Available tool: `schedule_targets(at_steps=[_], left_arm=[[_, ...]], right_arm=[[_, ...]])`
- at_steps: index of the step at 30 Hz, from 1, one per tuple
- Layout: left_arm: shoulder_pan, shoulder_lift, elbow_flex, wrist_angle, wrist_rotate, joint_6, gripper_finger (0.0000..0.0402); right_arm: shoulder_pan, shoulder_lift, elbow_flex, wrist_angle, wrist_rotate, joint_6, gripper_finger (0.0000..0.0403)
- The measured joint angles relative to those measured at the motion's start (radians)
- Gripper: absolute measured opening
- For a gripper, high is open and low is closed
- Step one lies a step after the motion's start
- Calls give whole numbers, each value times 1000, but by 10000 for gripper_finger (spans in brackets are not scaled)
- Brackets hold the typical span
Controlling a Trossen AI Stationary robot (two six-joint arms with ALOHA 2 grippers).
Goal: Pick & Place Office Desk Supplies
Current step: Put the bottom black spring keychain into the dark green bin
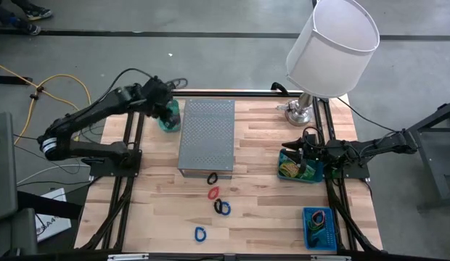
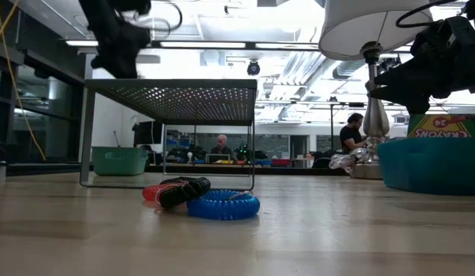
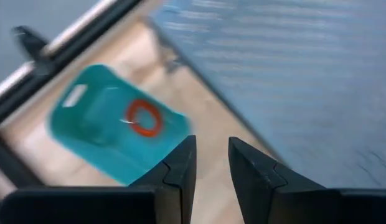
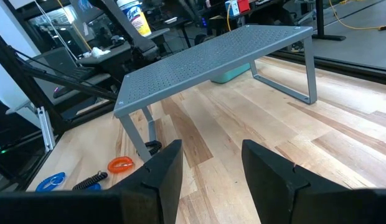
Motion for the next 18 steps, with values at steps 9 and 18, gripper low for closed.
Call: schedule_targets(at_steps=[9, 18], left_arm=[[-436, -60, 0, -8, -12, -155, 88], [-877, 25, -1, 85, -116, -318, 88]], right_arm=[[0, 0, 0, 0, 0, 0, 153], [0, 0, 0, 0, 0, 0, 153]])
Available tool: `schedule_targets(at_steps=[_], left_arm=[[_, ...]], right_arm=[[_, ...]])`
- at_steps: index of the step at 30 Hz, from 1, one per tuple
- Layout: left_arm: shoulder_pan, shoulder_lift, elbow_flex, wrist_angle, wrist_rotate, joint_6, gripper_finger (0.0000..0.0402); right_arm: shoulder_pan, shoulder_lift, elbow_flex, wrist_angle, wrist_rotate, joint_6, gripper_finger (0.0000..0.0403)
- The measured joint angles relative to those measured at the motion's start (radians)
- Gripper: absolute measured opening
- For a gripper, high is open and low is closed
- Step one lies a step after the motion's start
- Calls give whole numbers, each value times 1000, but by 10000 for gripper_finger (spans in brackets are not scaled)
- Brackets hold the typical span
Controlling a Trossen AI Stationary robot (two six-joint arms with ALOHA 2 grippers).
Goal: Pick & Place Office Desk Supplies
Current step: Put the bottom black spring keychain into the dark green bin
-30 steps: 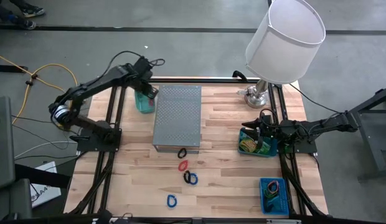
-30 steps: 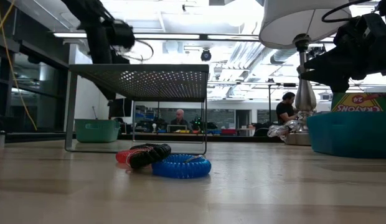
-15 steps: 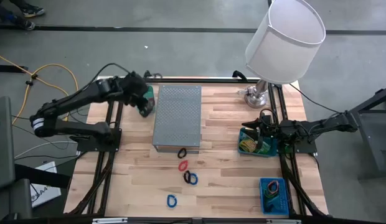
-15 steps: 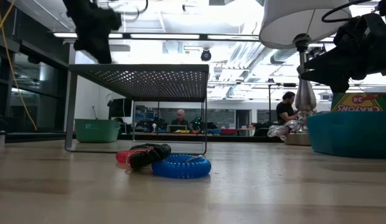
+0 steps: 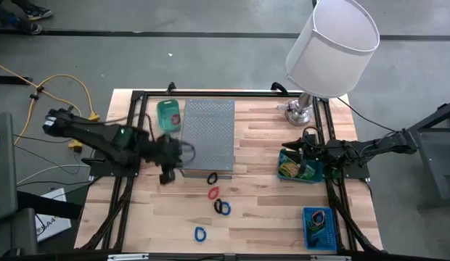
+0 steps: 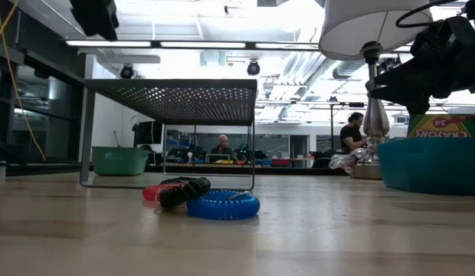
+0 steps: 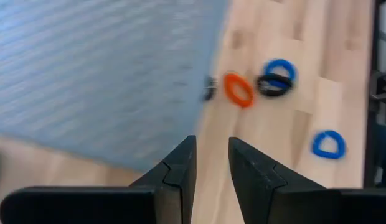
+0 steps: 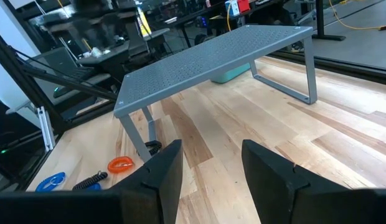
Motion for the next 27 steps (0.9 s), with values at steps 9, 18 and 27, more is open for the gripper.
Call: schedule_targets(at_steps=[9, 18, 27], left_arm=[[-234, 133, 0, 169, -46, -26, 88], [-261, 194, 0, 238, -47, 9, 88], [-249, 338, 0, 305, -56, 75, 88]], right_arm=[[0, 0, 0, 0, 0, 0, 153], [0, 0, 0, 0, 0, 0, 153], [0, 0, 0, 0, 0, 0, 153]])
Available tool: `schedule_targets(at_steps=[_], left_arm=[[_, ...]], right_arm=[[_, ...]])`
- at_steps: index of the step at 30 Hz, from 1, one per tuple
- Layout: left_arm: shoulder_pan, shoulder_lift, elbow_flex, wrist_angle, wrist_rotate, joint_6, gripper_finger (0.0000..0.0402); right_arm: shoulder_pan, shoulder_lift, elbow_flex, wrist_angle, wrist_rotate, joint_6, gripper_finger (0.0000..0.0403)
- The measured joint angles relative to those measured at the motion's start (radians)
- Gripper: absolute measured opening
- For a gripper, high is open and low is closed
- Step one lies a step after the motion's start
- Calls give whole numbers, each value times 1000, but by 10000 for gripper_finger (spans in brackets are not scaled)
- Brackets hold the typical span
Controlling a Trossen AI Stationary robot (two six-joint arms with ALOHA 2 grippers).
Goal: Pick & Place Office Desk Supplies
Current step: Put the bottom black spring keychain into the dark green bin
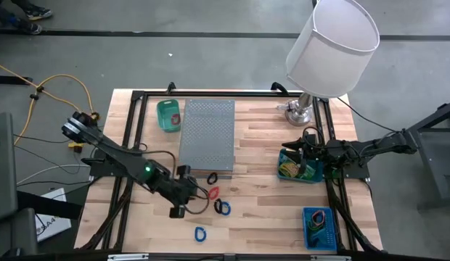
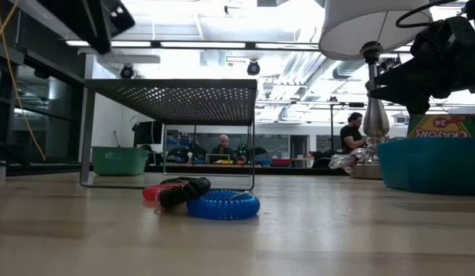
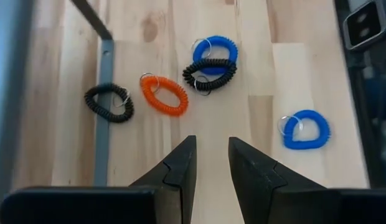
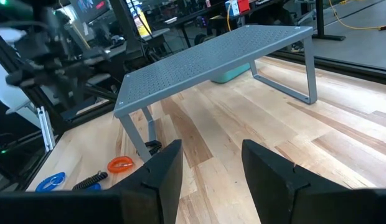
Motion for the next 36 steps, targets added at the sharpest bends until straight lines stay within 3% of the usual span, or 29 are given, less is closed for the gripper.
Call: schedule_targets(at_steps=[17, 25, 36], left_arm=[[11, 309, 0, 309, -46, 252, 88], [8, 361, 0, 442, -43, 355, 88], [8, 362, 0, 462, -42, 383, 88]], right_arm=[[0, 0, 0, -1, 0, 0, 153], [0, 1, 0, -1, 0, 0, 153], [0, 10, 0, 1, 0, 0, 153]])
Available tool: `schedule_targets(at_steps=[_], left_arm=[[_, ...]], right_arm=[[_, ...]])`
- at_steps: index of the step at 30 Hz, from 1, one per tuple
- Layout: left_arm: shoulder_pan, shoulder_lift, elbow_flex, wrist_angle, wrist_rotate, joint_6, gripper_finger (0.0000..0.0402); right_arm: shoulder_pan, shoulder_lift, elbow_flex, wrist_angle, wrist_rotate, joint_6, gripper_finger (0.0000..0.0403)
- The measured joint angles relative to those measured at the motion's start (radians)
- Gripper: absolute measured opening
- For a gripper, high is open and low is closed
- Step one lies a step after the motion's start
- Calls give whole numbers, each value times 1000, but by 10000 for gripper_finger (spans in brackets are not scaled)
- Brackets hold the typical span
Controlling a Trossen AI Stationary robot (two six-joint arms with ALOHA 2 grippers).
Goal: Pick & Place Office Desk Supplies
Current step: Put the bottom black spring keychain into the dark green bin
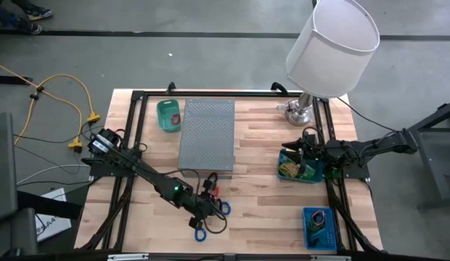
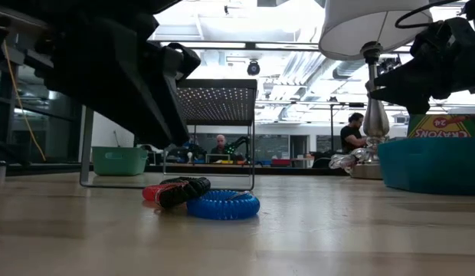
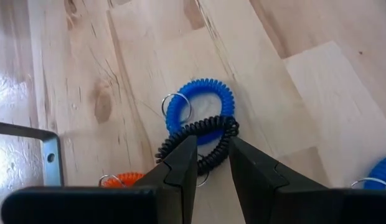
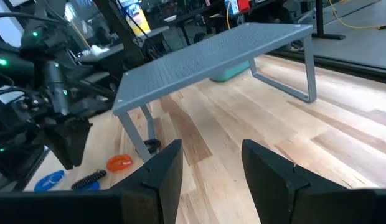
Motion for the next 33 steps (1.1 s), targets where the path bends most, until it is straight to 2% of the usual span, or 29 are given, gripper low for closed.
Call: schedule_targets(at_steps=[11, 22, 33], left_arm=[[15, 0, 0, -4, 64, 12, 89], [17, 48, 0, 26, 93, 50, 148], [17, 85, 0, 58, 80, 55, 152]], right_arm=[[0, 1, 0, -1, 0, 0, 153], [0, 1, 0, -1, 0, 0, 153], [0, 1, 0, -2, 0, 0, 153]])
